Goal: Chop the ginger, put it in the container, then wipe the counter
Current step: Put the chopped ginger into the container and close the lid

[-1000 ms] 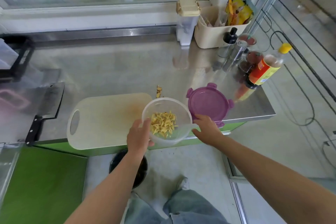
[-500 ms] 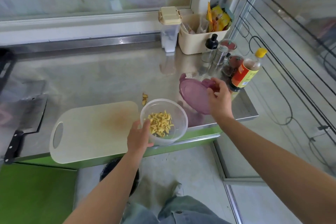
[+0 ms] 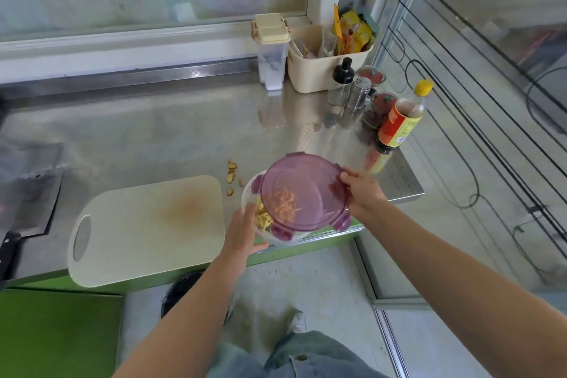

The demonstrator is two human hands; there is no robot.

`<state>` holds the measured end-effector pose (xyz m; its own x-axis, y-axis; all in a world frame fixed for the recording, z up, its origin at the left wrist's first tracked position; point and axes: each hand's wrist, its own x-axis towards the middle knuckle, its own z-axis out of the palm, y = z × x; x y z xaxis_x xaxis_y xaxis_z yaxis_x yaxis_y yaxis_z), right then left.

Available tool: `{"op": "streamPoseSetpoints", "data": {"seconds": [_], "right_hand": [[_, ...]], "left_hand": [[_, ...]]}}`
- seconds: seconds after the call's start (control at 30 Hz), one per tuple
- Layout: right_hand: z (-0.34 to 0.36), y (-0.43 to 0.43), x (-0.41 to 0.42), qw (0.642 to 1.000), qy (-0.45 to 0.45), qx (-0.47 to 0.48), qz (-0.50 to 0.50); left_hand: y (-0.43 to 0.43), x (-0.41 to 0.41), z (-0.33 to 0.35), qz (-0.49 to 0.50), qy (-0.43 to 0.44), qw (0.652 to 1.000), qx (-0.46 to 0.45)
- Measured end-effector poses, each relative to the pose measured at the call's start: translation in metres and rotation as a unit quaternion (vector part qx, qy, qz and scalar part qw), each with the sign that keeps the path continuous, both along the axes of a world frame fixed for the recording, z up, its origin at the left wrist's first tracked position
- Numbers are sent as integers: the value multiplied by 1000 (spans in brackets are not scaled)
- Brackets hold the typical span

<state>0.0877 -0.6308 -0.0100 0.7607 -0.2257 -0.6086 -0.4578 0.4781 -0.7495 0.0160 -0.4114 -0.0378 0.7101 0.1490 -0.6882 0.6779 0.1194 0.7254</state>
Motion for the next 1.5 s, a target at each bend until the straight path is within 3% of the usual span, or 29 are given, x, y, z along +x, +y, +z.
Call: {"op": "streamPoseSetpoints", "data": {"seconds": [0.13,0.27,0.43,0.5,0.67,0.77,0.83,1.03,1.23,1.5], "right_hand": [[-23,7,-9,999,20,-17,23],[-31,8,-9,993,20,-108,53],[-23,9,-9,1000,-12,4,13],[-21,11,-8,1000,-15,3,19],[-16,23,-5,992,-16,-108,64],[-14,26,-4,954,-48,-270,122],[-15,24,-4,931,-48,-329,153],[-35,18,-10,926,22,-274,260],[-44,17,-11,938,68,-195,278],[-39,7,-9,921,21,-308,236]], "left_hand": [[-2,0,2,54,48,995,-72],[-4,-3,3,48,60,994,-77],[-7,-1,4,61,44,994,-80],[-9,-1,8,64,42,994,-81],[-14,1,17,34,22,996,-76],[-12,2,14,-4,22,998,-59],[-8,3,3,-14,18,999,-36],[-7,4,-13,-46,2,998,38],[-5,8,-23,-56,-16,993,102],[-19,22,-23,-83,-27,987,132]]}}
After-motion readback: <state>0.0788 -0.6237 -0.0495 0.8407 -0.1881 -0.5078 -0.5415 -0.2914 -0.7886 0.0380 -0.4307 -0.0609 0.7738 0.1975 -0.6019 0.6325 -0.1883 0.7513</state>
